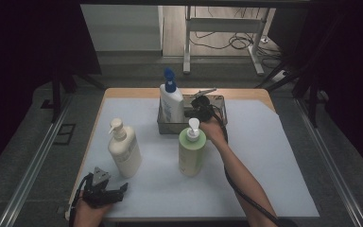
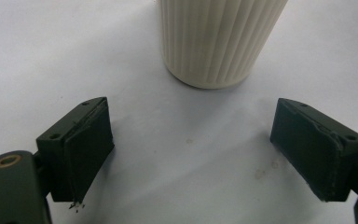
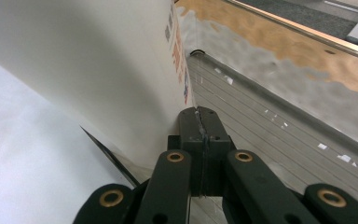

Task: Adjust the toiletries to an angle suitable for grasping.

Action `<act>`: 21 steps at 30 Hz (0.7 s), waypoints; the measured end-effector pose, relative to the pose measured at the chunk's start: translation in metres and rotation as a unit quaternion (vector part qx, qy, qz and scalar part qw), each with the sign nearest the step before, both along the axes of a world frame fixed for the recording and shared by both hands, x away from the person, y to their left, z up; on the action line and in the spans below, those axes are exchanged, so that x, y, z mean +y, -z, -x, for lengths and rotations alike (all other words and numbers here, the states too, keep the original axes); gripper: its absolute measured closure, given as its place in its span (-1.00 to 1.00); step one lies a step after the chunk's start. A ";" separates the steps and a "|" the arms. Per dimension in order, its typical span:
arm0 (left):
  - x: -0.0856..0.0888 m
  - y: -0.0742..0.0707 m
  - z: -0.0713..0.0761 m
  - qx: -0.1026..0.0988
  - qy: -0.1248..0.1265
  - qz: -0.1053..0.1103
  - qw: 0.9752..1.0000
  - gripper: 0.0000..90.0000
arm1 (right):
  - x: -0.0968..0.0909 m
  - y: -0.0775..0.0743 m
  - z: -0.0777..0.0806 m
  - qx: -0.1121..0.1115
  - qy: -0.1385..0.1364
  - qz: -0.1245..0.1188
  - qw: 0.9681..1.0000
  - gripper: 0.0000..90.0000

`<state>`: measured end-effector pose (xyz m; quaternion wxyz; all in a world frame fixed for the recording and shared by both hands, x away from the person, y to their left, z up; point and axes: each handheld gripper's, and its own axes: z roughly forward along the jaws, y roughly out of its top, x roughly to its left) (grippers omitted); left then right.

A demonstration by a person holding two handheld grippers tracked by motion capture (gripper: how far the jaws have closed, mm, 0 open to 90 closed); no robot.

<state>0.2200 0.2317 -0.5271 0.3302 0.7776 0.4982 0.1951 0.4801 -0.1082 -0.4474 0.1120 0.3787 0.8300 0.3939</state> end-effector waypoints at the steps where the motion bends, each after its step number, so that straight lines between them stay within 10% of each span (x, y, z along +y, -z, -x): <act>1: 0.000 0.000 0.000 0.000 0.000 0.000 1.000 -0.72 | 0.001 0.000 0.000 -0.001 -0.001 0.000 1.000 1.00; 21: 0.000 0.000 0.000 0.000 0.000 0.000 1.000 -0.72 | 0.006 0.001 0.000 0.001 -0.034 -0.012 0.999 1.00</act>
